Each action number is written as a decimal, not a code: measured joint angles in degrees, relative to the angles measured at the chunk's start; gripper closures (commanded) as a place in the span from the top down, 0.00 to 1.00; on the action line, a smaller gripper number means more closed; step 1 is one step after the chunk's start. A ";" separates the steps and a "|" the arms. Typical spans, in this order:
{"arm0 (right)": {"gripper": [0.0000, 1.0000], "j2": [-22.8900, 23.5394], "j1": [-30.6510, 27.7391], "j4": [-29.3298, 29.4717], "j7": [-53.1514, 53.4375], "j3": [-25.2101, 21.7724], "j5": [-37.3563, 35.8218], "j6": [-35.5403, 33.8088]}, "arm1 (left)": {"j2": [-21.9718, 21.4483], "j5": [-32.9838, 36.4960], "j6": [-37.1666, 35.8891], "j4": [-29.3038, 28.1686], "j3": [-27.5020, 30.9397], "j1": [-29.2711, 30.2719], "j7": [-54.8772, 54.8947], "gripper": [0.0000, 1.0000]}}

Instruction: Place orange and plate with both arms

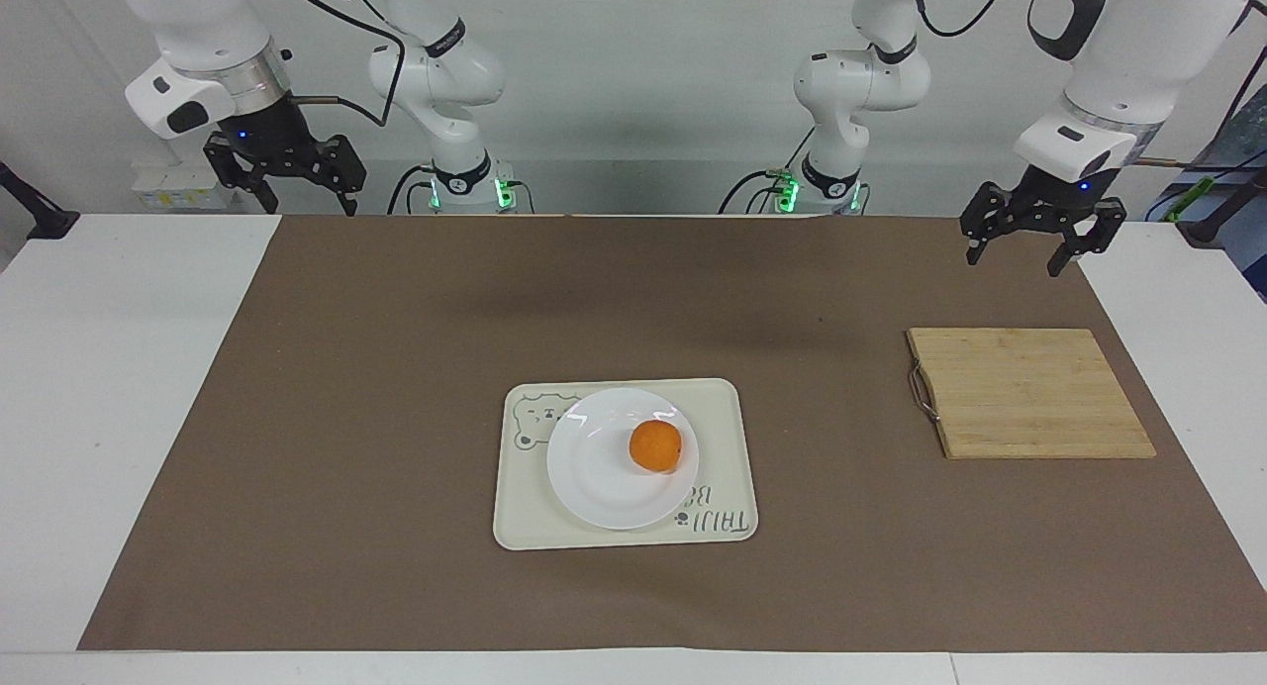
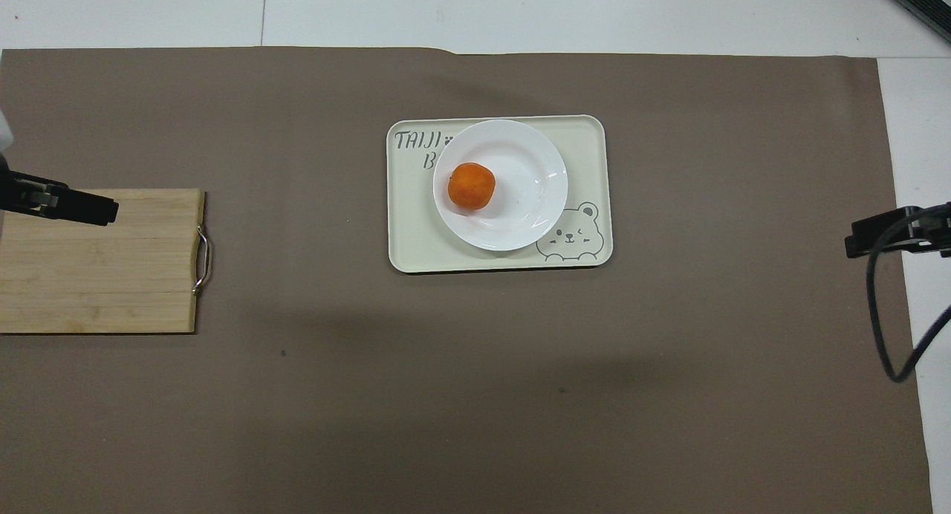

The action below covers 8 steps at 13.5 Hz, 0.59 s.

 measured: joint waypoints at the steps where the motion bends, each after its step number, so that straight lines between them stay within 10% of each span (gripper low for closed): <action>1: 1.00 0.00 0.00 -0.06 -0.36 0.00 0.00 -0.02 | 0.00 0.00 0.02 0.00 0.00 0.00 0.00 1.00; 8: 1.00 0.00 0.00 -0.17 -1.29 -0.06 0.00 -0.05 | 0.10 0.00 0.19 0.00 0.00 0.00 0.00 1.00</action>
